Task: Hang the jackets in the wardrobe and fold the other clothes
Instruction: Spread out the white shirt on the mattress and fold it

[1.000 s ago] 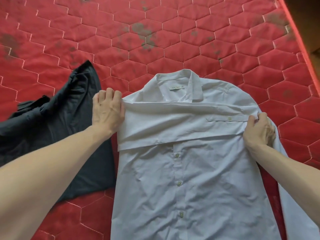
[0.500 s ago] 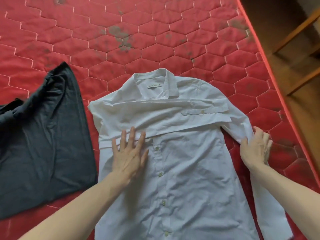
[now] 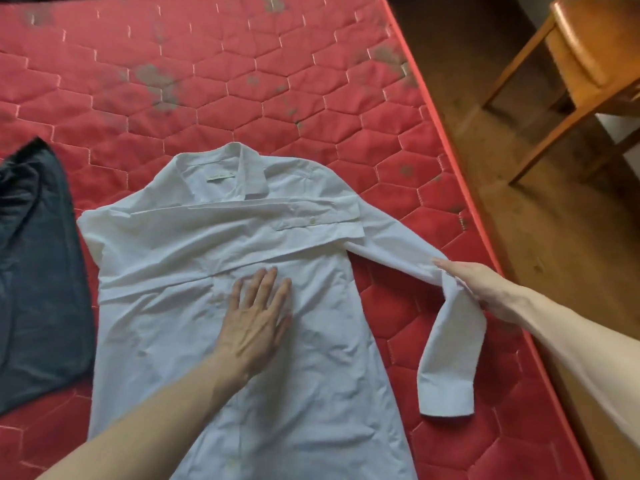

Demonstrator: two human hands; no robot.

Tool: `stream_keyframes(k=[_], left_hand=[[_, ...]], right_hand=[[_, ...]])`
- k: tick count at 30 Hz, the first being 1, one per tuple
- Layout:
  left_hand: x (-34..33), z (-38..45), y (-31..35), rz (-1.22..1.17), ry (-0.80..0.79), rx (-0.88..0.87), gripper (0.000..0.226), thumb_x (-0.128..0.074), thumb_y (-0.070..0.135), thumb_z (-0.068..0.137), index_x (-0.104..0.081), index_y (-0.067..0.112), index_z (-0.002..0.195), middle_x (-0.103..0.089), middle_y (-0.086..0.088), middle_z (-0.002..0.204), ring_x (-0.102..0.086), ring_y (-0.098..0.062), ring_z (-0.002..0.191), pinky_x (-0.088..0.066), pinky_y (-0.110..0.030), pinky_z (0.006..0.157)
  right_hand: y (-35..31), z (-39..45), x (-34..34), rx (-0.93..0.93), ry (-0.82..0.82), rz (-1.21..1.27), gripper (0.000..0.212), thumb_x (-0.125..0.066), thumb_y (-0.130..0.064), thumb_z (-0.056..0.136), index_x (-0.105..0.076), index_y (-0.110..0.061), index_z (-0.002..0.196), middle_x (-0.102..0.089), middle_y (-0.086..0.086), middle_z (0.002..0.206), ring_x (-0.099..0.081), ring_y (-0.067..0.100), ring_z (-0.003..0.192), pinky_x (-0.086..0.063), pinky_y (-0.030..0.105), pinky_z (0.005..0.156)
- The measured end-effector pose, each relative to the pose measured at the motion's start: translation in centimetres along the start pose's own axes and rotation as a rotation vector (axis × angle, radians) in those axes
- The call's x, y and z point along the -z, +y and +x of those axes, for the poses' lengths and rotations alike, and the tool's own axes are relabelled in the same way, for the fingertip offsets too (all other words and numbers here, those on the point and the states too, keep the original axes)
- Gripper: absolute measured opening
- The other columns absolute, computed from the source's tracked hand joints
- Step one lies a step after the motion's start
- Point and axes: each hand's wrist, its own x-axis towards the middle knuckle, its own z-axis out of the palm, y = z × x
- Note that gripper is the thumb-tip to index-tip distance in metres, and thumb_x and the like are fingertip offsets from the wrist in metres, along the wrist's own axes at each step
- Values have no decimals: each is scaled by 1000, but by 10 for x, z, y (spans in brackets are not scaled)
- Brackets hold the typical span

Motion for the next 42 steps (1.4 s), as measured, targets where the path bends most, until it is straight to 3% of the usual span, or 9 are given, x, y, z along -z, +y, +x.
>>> stream_keyframes(k=[4,7,10,17,22,26,31,35,42], left_hand=[[8,53,57,-64,18,-34,65,-27,49,108,-15,22,166,-7,-8,175,-3,-27,162,-2,-50,130],[15,87,103,-118,96,-34,67,-35,45,108,-15,19,166,-13,-8,174,-8,-28,161,-6,-50,130],[18,117,132,-119,110,-43,69,-34,46,108,-9,22,167,-11,-7,175,-7,-28,162,-6,-53,129],[4,138,128,80,-115,-140,76,-19,72,100,5,41,165,10,-9,175,10,-39,160,-3,-59,127],[31,154,137,49,133,-157,53,-27,48,103,-54,18,137,-48,-16,146,-49,-39,128,-34,-50,107],[46,199,156,-23,263,-202,59,-47,-2,90,-48,8,148,-42,-17,157,-37,-39,147,-27,-50,121],[57,257,171,156,73,-254,54,-56,13,95,-41,16,146,-49,-9,139,-46,-34,133,-27,-47,119],[67,277,167,273,-21,-332,25,-54,15,99,-50,15,124,-55,-9,121,-51,-33,121,-36,-46,105],[66,277,157,51,283,-132,7,-54,15,100,-56,10,104,-62,-12,105,-54,-38,108,-32,-47,105]], right_hand=[[22,5,32,39,-44,196,37,-87,-54,70,-80,-25,91,-73,-3,91,-62,15,87,-41,35,75],[32,17,52,247,249,156,23,-86,-35,83,-76,-16,90,-62,4,73,-52,14,61,-42,24,50],[35,27,73,489,507,45,16,-83,-29,88,-73,-17,90,-66,3,74,-53,7,64,-41,11,54],[65,33,111,212,-117,-213,24,-84,-32,82,-77,-10,89,-49,1,58,-40,14,55,-37,19,49],[63,42,154,307,187,-76,29,-81,-36,90,-77,-9,80,-52,-7,54,-42,4,49,-35,20,51],[51,52,167,313,227,-102,38,-81,-56,84,-78,-18,78,-71,-7,64,-59,2,52,-46,23,59],[66,58,167,241,158,-340,54,-64,-86,77,-77,-33,80,-76,-14,83,-71,8,82,-56,34,76],[90,59,164,220,113,-434,67,-50,-94,78,-76,-33,81,-72,-17,71,-66,6,64,-48,31,63],[110,53,181,146,-166,-293,71,-77,-81,70,-70,-11,77,-58,-1,63,-51,13,58,-39,29,58]])
